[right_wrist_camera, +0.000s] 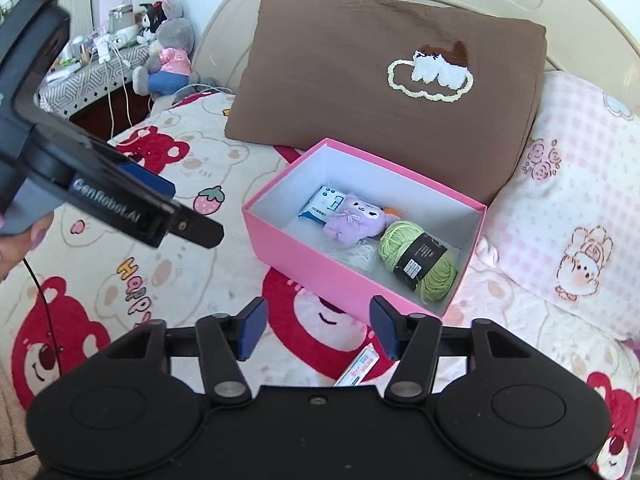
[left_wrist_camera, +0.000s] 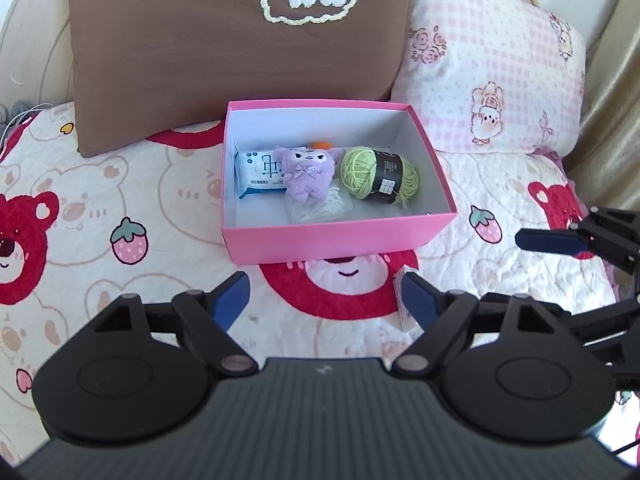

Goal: Organize objects
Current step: 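Withdraw the left tool from the box toward the white packet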

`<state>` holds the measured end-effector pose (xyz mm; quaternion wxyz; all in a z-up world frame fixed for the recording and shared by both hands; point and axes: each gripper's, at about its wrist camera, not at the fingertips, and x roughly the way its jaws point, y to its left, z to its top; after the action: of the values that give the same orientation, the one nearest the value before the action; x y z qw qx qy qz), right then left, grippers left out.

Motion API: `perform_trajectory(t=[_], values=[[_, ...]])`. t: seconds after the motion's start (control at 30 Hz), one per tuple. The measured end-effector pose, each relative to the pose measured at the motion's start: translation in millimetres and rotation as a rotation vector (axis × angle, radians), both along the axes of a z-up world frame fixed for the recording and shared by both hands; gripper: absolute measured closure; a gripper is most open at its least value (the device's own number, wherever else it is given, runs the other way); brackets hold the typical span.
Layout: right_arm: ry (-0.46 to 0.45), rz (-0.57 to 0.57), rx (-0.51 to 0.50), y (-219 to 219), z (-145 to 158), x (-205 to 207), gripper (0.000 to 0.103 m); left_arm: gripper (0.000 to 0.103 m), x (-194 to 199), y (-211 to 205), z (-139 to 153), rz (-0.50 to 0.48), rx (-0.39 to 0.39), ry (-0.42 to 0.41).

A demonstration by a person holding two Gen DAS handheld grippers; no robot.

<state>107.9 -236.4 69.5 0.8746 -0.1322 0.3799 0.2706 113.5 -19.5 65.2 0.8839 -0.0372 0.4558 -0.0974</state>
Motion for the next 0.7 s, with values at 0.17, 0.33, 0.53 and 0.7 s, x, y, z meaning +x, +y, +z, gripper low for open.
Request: perform_trajectory(t=[0.17,0.33,0.53,0.7], values=[[-0.014,0.035,-0.045,-1,-7,-16,0.027,0.015,-12,-11,0,-0.024,-0.017,0.018],[-0.002,0.048,-0.043,-8,-14,-27,0.018,0.013,-19,-24,-3,-0.052,0.004,0.039],[-0.001,0.053,-0.073,-16,-23,-37,0.016,0.006,-25,-36,-10,-0.069,0.025,0.053],[0.004,0.057,-0.073,-23,-27,-41,0.016,0.006,-27,-47,-21,-0.071,0.031,0.081]])
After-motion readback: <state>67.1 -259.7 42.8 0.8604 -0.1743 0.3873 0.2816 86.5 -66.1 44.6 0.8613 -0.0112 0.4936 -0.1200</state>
